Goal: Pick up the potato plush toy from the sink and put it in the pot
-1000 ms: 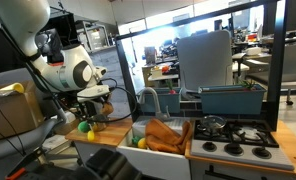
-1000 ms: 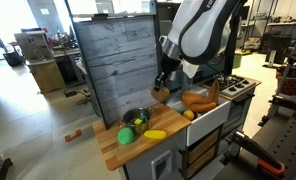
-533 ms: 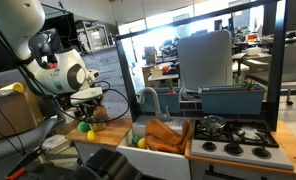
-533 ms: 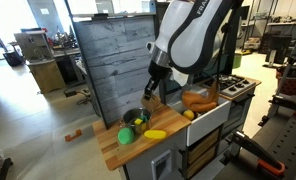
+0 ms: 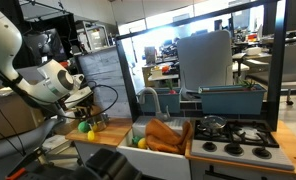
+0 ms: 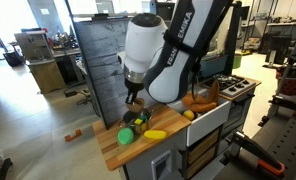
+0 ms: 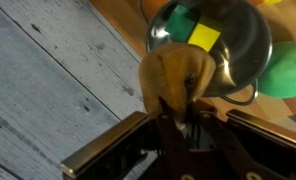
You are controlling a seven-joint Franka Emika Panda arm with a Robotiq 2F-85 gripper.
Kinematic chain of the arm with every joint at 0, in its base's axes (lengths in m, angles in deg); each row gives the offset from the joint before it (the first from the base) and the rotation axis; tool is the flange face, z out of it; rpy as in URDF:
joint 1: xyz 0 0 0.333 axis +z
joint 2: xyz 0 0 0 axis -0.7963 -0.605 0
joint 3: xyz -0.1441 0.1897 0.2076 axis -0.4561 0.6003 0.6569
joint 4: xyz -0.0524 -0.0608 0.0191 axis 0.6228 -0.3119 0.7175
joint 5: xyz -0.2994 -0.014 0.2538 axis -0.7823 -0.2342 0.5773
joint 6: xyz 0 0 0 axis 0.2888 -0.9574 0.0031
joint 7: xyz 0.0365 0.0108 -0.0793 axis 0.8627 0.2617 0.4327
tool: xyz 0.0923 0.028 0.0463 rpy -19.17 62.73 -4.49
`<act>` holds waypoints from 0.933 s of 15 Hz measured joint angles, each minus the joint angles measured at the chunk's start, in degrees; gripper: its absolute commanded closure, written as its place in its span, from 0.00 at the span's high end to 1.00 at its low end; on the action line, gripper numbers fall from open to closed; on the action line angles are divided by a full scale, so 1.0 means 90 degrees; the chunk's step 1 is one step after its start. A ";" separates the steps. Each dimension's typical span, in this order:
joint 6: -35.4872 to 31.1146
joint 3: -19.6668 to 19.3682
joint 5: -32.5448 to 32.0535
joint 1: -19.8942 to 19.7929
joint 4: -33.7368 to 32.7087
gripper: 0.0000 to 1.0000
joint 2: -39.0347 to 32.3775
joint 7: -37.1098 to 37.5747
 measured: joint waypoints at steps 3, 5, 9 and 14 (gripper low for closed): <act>0.0056 -0.0620 0.0155 0.0454 -0.0408 0.43 -0.0720 0.0370; 0.0130 -0.0667 0.0198 0.0455 -0.0612 0.25 -0.1056 0.0402; 0.0283 -0.0675 0.0203 0.0451 -0.0806 0.43 -0.1191 0.0403; 0.0291 -0.0675 0.0203 0.0447 -0.0806 0.43 -0.1192 0.0403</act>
